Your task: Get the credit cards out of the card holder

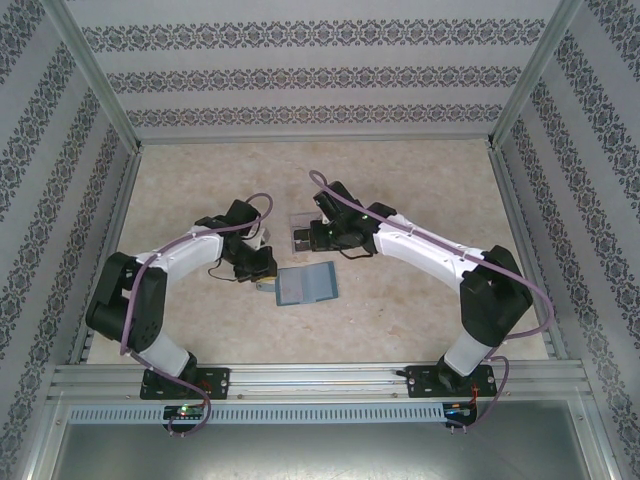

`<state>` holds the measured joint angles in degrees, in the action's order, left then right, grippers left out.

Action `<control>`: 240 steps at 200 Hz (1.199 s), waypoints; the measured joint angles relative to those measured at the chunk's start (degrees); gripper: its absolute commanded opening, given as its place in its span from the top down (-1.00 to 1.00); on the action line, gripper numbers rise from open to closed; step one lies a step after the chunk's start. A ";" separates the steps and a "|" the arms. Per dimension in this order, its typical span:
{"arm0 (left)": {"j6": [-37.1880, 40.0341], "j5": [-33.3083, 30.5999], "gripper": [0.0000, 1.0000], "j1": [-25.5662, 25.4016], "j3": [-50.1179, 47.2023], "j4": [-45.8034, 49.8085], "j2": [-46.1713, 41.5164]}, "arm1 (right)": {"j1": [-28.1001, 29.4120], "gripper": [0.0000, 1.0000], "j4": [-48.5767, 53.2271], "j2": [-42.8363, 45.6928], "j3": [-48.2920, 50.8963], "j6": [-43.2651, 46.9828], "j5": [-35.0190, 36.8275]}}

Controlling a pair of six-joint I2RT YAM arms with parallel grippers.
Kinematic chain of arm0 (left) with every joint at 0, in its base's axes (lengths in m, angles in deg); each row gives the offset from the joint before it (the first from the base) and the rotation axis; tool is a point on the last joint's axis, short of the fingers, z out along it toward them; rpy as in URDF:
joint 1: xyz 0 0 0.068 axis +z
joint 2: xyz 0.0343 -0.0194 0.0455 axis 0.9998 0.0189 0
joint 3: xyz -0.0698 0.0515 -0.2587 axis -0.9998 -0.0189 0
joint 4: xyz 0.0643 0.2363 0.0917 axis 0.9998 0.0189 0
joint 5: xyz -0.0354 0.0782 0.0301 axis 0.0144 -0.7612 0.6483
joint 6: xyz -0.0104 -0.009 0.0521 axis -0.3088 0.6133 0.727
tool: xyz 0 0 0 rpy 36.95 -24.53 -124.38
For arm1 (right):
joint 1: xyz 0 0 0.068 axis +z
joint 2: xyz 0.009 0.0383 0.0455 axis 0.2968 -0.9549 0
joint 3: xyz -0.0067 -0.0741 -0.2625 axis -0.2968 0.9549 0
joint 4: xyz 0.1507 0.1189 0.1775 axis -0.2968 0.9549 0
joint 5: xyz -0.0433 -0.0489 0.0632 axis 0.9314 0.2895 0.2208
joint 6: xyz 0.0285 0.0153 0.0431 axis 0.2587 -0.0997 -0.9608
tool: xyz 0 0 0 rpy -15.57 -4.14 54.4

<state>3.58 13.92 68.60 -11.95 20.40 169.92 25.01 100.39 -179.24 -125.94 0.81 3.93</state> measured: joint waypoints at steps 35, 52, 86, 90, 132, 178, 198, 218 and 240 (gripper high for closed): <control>0.68 -2.95 0.84 -0.33 0.00 0.26 1.42 | 0.63 0.73 -3.67 -0.11 3.32 -4.00 -5.09; 1.33 -3.96 0.84 -0.33 0.00 0.46 1.77 | 1.01 0.73 -5.35 -0.74 4.28 -5.55 -6.91; 2.21 -4.28 0.85 -0.33 -0.17 0.44 3.04 | 1.40 0.73 -7.04 -2.40 4.37 -7.19 -8.68; 2.36 -4.28 0.85 -0.33 -0.24 0.46 3.17 | 1.42 0.73 -7.28 -2.60 4.37 -7.41 -8.76; 2.80 -4.26 0.87 -0.33 -1.95 0.22 5.01 | 1.97 0.73 -8.39 -4.63 4.37 -8.55 -10.16; 2.82 -4.20 0.89 -0.33 -2.12 -0.02 5.16 | 3.26 0.70 -8.94 -6.99 4.37 -9.75 -12.02; 2.84 -4.13 0.89 -0.33 -2.12 -0.02 5.25 | 3.85 0.68 -9.18 -8.44 4.37 -10.14 -12.96; 2.93 -4.04 0.90 -0.31 -2.12 -0.04 5.25 | 4.50 0.64 -9.25 -9.70 4.37 -10.86 -13.68; 3.02 -4.04 0.89 -0.31 -2.12 -0.07 5.25 | 5.16 0.62 -9.79 -11.28 4.31 -11.43 -14.75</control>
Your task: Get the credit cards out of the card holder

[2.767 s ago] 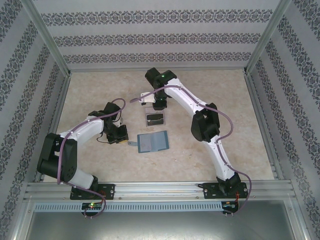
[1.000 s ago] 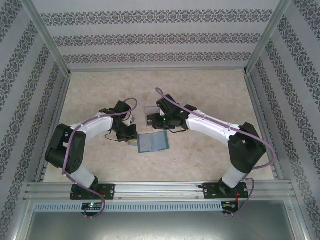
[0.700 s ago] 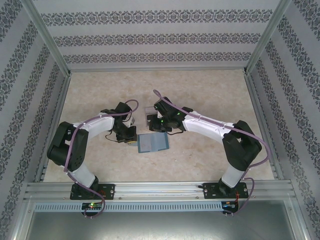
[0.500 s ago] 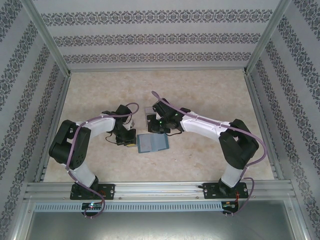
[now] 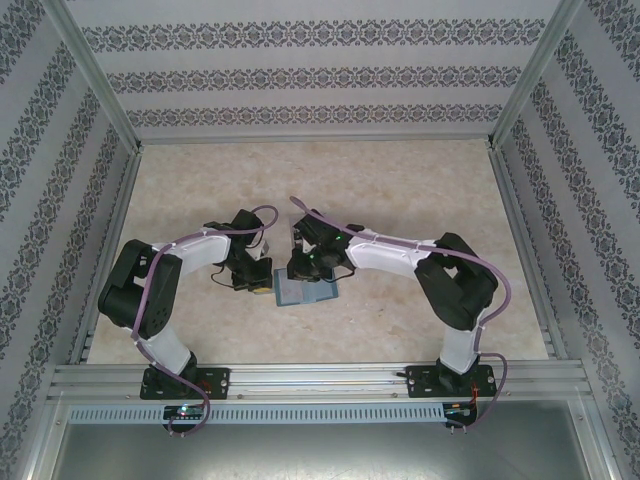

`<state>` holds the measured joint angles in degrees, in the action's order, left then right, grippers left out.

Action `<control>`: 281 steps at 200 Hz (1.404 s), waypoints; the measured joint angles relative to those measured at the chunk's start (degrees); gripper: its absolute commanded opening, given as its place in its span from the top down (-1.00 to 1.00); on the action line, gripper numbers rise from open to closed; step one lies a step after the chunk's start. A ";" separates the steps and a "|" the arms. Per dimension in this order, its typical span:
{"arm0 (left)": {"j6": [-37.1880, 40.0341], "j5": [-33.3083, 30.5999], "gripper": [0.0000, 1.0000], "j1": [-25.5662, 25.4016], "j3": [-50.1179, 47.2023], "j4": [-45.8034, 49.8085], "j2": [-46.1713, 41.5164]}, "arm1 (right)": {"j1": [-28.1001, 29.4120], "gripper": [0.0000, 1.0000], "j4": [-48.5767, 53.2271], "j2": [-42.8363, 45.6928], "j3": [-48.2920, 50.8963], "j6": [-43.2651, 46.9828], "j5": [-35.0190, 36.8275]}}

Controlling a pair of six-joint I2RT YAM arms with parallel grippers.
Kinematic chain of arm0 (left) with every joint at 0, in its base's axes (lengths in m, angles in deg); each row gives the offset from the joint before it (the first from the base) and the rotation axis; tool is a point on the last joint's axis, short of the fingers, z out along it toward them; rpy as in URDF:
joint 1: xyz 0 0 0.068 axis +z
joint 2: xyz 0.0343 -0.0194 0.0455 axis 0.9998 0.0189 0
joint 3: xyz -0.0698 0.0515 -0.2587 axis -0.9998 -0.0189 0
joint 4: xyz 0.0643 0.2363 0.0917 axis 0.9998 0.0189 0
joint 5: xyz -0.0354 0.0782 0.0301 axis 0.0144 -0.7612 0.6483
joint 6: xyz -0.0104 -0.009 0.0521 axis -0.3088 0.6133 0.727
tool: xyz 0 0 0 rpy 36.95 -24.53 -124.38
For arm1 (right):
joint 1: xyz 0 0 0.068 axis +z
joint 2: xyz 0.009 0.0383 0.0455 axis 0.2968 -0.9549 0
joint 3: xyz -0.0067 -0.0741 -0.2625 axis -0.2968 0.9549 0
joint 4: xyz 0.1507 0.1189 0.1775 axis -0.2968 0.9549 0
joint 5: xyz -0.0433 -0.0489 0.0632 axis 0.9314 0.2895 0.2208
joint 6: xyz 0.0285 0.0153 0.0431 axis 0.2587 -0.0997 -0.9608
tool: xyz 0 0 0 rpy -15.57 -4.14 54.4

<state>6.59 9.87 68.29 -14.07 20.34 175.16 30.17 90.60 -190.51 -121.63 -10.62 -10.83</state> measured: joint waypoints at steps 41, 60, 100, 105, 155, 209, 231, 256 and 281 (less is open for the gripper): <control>0.00 0.02 0.90 0.00 -0.15 -0.22 -0.04 | 1.11 0.54 -1.01 -2.29 -0.59 -1.07 -1.33; 0.00 0.04 0.90 0.00 -0.31 -0.39 -0.17 | 1.22 0.51 -1.77 -2.99 -1.22 -1.36 -1.84; 0.00 0.04 0.90 0.00 -0.44 -0.59 -0.24 | 1.60 0.47 -2.69 -4.94 -2.36 -1.55 -2.67; 0.02 0.07 0.90 0.00 -0.46 -0.61 -0.26 | 1.60 0.46 -2.75 -5.14 -2.36 -1.57 -2.73; 0.00 0.22 0.90 0.00 -1.16 -1.33 -0.76 | 1.84 0.38 -2.67 -5.49 -2.36 -1.53 -2.58; 0.00 0.22 0.90 0.00 -1.79 -2.14 -1.25 | 2.23 0.34 0.46 -5.51 -2.75 -1.18 -1.01; 0.00 0.22 0.90 0.00 -1.88 -2.29 -1.29 | 2.23 0.31 2.12 -5.51 -3.41 -0.85 0.24; 0.00 0.24 0.90 0.00 -1.92 -2.34 -1.33 | 2.23 0.25 3.76 -5.51 -3.96 -0.33 1.62; 0.00 0.22 0.90 0.00 -1.92 -2.34 -1.33 | 2.34 0.20 5.77 -5.51 -4.81 0.68 2.99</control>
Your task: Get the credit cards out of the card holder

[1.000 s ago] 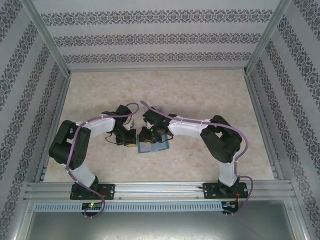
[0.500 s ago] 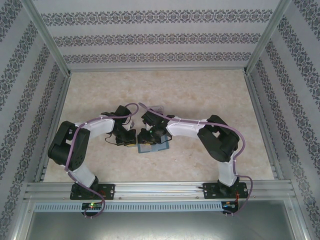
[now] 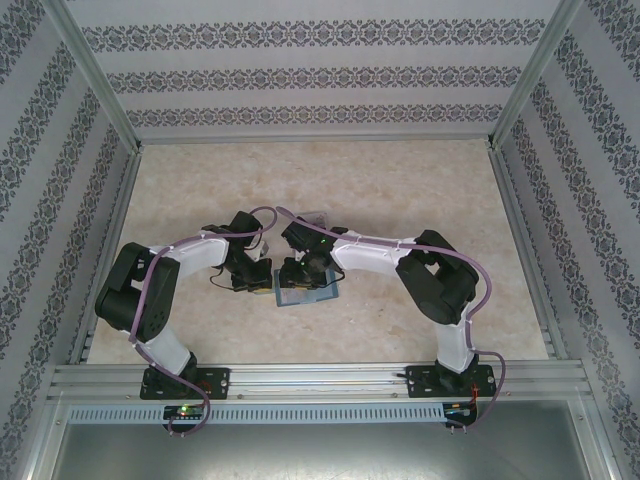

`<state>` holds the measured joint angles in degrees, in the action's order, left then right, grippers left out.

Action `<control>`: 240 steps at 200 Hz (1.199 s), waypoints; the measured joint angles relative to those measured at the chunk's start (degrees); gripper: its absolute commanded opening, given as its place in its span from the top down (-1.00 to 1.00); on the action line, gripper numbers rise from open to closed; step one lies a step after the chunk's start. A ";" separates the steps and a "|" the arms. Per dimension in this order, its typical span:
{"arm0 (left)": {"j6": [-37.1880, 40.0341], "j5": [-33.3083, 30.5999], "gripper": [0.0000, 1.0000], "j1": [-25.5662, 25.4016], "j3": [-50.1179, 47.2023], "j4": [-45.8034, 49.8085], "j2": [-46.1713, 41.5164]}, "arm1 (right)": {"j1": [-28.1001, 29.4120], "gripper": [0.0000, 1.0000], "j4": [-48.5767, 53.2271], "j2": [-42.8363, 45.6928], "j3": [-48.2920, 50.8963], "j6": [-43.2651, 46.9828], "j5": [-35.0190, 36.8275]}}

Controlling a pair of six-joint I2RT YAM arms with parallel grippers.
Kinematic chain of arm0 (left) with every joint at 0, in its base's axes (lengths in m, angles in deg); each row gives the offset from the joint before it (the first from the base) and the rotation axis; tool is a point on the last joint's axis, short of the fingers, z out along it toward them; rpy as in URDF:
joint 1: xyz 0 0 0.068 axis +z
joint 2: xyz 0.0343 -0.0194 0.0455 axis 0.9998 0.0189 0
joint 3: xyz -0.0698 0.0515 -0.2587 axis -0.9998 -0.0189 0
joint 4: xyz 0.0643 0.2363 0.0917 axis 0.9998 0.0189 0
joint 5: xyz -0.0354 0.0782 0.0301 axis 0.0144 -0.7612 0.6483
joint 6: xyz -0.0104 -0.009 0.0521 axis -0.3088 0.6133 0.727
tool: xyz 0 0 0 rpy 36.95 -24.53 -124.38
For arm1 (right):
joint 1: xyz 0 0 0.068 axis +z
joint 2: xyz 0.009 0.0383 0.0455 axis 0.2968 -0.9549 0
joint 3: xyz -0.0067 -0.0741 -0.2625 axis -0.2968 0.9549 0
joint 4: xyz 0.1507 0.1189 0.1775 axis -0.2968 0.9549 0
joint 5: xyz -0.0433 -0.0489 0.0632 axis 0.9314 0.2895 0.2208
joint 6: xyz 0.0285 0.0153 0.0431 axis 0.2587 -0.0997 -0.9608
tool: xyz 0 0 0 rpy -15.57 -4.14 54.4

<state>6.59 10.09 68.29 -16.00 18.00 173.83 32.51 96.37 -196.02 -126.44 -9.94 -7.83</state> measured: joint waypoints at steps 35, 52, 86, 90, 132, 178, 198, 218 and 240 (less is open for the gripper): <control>0.00 0.00 0.90 0.00 0.00 0.00 -0.02 | 0.17 0.08 2.86 0.00 -0.96 1.29 2.19; 0.00 0.00 0.90 0.00 0.00 0.00 -0.02 | 0.37 0.05 4.00 0.00 -1.44 1.86 3.21; 0.00 0.00 0.91 0.00 -0.02 0.00 -0.07 | 0.37 -0.02 5.97 0.00 -2.36 3.02 4.87; 0.00 0.00 0.91 0.00 -0.02 0.00 -0.07 | 0.37 -0.02 6.19 0.00 -2.47 3.02 5.03; 0.00 0.00 0.90 0.00 -0.02 0.02 -0.09 | 1.01 -0.06 9.20 0.00 -3.80 3.91 7.69; 0.00 -0.02 0.91 0.00 -0.02 0.00 -0.09 | 1.84 -0.09 12.98 0.00 -5.46 4.81 10.73; 0.00 -0.02 0.91 0.00 -0.02 0.02 -0.09 | 1.86 -0.10 14.27 0.00 -5.70 5.33 11.91; 0.00 0.00 0.90 0.00 -0.02 0.02 -0.09 | 1.86 -0.10 15.56 0.00 -5.99 5.70 13.16; 0.00 0.00 0.91 0.00 -0.02 0.02 -0.09 | 1.86 -0.10 16.96 0.00 -6.19 6.03 14.64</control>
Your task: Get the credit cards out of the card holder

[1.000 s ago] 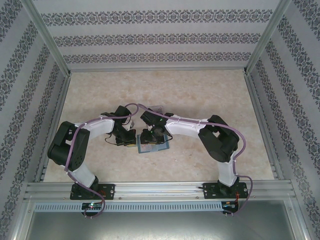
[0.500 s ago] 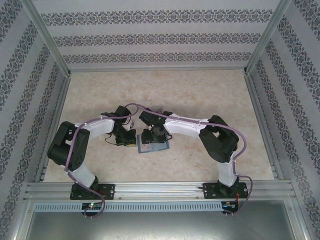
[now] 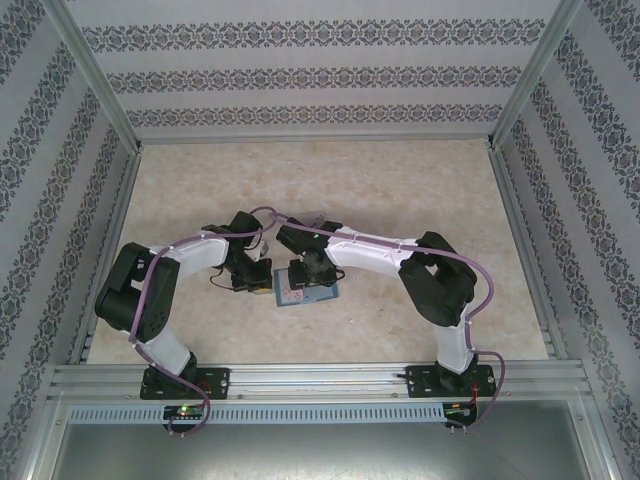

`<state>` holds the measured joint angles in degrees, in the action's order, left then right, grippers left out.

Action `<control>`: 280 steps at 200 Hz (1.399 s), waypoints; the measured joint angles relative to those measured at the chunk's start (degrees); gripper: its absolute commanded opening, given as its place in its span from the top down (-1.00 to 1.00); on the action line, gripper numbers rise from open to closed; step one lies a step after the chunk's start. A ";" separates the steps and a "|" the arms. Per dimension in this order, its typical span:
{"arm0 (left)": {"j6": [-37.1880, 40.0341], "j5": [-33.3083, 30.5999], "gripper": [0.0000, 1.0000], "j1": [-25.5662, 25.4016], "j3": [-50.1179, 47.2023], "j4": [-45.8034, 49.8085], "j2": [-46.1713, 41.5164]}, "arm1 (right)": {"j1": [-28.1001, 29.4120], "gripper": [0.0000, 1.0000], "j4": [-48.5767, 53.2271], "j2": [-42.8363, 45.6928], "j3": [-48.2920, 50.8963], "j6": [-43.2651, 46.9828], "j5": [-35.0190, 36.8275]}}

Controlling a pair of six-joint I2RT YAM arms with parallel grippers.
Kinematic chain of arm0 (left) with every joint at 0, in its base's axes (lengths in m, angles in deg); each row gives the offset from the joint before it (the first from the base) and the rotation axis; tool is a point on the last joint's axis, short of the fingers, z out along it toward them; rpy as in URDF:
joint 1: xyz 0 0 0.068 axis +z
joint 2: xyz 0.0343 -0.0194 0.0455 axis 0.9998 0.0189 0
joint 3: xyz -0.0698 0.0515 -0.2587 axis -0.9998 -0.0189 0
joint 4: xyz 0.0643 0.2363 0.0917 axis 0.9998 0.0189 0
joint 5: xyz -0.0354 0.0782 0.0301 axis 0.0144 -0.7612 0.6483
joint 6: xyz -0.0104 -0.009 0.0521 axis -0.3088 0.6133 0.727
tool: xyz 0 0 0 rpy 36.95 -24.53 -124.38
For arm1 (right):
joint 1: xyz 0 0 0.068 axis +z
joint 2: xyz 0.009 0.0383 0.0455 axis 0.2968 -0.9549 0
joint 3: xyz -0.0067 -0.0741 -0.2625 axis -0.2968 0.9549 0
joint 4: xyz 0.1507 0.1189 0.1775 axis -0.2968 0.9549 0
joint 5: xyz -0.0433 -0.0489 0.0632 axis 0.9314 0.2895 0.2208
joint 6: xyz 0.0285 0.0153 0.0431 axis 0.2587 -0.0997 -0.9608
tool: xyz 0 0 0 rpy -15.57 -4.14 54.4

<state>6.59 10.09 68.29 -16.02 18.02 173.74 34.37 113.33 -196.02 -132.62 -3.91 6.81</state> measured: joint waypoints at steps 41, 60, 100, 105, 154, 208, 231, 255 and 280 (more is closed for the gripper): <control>0.00 0.00 0.91 0.00 0.00 0.00 0.00 | 0.00 -0.10 1.95 0.00 0.00 0.09 2.29; 0.00 -0.02 0.91 0.00 0.00 0.00 0.00 | 0.00 -0.11 2.95 0.00 0.00 0.46 3.39; 0.00 0.00 0.91 0.00 0.00 0.00 0.00 | 0.00 -0.14 4.72 0.00 0.00 1.40 5.33; 0.00 -0.02 0.91 0.00 0.00 0.00 0.00 | 0.00 -0.15 4.92 0.00 0.00 1.46 5.51; 0.00 0.00 0.91 0.00 0.00 0.00 0.00 | 0.00 -0.17 6.21 0.00 0.00 1.75 7.10; 0.02 -0.02 0.91 0.00 0.00 0.00 0.00 | 0.00 -0.19 6.95 0.00 0.02 2.58 8.37; 0.00 -0.02 0.91 0.00 0.02 0.00 0.02 | 0.00 -0.19 6.93 0.00 0.17 2.60 8.68; 0.02 -0.02 0.91 0.00 0.02 0.00 0.02 | 0.00 -0.18 7.04 -0.13 0.76 2.58 9.35; 0.02 -0.02 0.91 0.00 0.02 0.00 0.02 | -0.04 -0.18 7.10 -0.26 1.42 2.58 9.88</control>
<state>6.62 10.07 68.29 -16.00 18.02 173.76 34.33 120.43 -196.28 -131.20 -1.33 16.69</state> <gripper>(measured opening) 0.046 0.592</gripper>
